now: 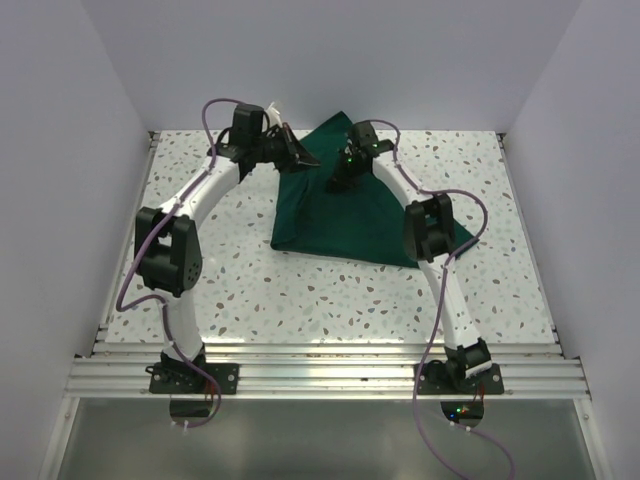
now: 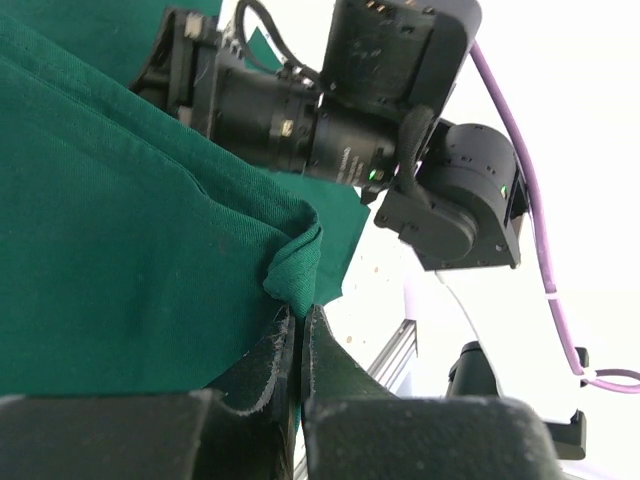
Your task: Prepare the surgical pack
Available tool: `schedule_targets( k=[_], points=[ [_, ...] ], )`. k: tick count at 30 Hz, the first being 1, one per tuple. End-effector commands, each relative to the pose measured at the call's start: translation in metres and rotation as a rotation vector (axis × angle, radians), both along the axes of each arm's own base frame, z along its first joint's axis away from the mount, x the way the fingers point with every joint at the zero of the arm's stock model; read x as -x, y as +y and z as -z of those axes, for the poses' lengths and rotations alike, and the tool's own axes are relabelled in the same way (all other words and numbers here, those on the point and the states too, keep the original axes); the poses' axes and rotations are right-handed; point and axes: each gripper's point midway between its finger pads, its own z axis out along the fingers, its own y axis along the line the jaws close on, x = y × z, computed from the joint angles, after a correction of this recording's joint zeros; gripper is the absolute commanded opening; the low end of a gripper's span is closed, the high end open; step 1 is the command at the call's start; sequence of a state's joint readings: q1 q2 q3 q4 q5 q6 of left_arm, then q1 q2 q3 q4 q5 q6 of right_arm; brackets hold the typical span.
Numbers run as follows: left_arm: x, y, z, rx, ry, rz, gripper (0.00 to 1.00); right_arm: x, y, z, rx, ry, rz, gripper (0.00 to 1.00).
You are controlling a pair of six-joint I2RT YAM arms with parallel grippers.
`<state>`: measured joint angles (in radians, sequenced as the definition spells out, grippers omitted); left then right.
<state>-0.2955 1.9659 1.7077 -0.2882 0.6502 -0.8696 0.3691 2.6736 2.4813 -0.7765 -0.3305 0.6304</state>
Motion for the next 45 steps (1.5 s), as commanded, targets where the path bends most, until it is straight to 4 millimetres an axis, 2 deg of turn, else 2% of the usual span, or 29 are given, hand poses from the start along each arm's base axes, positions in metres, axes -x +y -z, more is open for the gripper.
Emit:
schedule_targets(
  k=[1,2,6,8,9,10,14,15,18,20,25,29,32,38,42,45],
  points=[
    [-0.006,-0.005,-0.016,0.012,-0.061,0.022,0.00,-0.028,-0.011,-0.069,-0.148,-0.082,0.087,0.01],
    [-0.005,-0.007,-0.014,0.013,-0.060,0.026,0.00,-0.029,-0.014,-0.082,-0.156,-0.100,0.095,0.02],
    [-0.005,-0.018,-0.010,0.017,-0.060,0.048,0.00,-0.037,-0.044,-0.101,-0.150,-0.128,0.143,0.02],
    [-0.004,-0.026,-0.009,0.016,-0.061,0.060,0.00,-0.032,-0.062,-0.094,-0.109,-0.100,0.162,0.02],
    [-0.005,-0.029,-0.004,0.014,-0.050,0.064,0.00,-0.031,-0.073,-0.098,-0.091,-0.101,0.175,0.02],
    [-0.004,-0.032,-0.003,0.013,-0.050,0.067,0.00,-0.025,-0.081,-0.090,-0.061,-0.074,0.171,0.02],
    [-0.001,-0.048,0.002,0.018,-0.041,0.098,0.00,-0.007,-0.108,-0.075,0.056,-0.042,0.158,0.02],
    [-0.002,-0.050,0.004,0.017,-0.036,0.097,0.00,0.002,-0.112,-0.065,0.082,-0.018,0.139,0.01],
    [-0.002,-0.059,0.014,0.015,-0.021,0.109,0.00,0.015,-0.117,-0.045,0.110,0.033,0.127,0.00],
    [-0.001,-0.064,0.015,0.014,-0.019,0.120,0.00,0.018,-0.119,-0.036,0.124,0.042,0.122,0.00],
    [0.001,-0.075,0.028,0.014,0.007,0.141,0.00,0.028,-0.127,0.002,0.175,0.107,0.112,0.00],
    [0.003,-0.085,0.034,0.015,0.017,0.159,0.00,0.036,-0.129,0.021,0.211,0.154,0.098,0.00],
    [0.005,-0.091,0.040,0.010,0.026,0.170,0.00,0.040,-0.130,0.026,0.229,0.172,0.084,0.00],
    [0.004,-0.099,0.061,-0.002,0.057,0.178,0.00,0.035,-0.127,0.024,0.221,0.162,0.076,0.00],
    [0.008,-0.104,0.088,-0.021,0.097,0.192,0.00,0.033,-0.124,0.027,0.207,0.173,0.078,0.00],
    [0.011,-0.104,0.100,-0.037,0.113,0.198,0.00,0.035,-0.122,0.027,0.201,0.180,0.074,0.00]
  ],
)
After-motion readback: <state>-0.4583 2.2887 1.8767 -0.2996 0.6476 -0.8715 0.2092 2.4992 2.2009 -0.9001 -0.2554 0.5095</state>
